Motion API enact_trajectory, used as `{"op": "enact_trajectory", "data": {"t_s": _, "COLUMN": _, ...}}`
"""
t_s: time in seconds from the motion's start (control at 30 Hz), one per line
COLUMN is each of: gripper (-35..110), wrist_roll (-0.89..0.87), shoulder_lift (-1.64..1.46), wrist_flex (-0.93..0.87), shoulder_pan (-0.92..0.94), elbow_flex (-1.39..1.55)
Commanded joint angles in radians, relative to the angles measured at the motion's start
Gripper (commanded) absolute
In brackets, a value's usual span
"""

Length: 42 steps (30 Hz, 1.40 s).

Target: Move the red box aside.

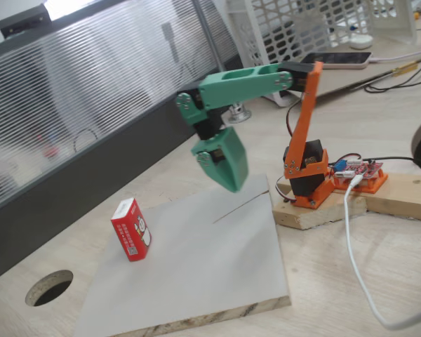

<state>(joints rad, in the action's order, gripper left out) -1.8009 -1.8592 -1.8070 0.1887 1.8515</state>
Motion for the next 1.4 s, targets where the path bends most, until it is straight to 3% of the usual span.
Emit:
{"op": "enact_trajectory", "data": {"t_s": 0.0, "gripper": 4, "wrist_roll": -0.005, "shoulder_lift": 0.114, "wrist_flex": -0.011, "shoulder_pan": 0.012, "elbow_flex": -0.167}}
{"op": "enact_trajectory", "data": {"t_s": 0.8, "gripper": 4, "wrist_roll": -0.014, "shoulder_lift": 0.560, "wrist_flex": 0.002, "shoulder_pan": 0.002, "elbow_flex": -0.577}}
{"op": "enact_trajectory", "data": {"t_s": 1.1, "gripper": 4, "wrist_roll": -0.014, "shoulder_lift": 0.604, "wrist_flex": 0.002, "shoulder_pan": -0.155, "elbow_flex": -0.623}}
{"op": "enact_trajectory", "data": {"t_s": 1.37, "gripper": 4, "wrist_roll": -0.012, "shoulder_lift": 0.592, "wrist_flex": 0.002, "shoulder_pan": -0.155, "elbow_flex": -0.623}}
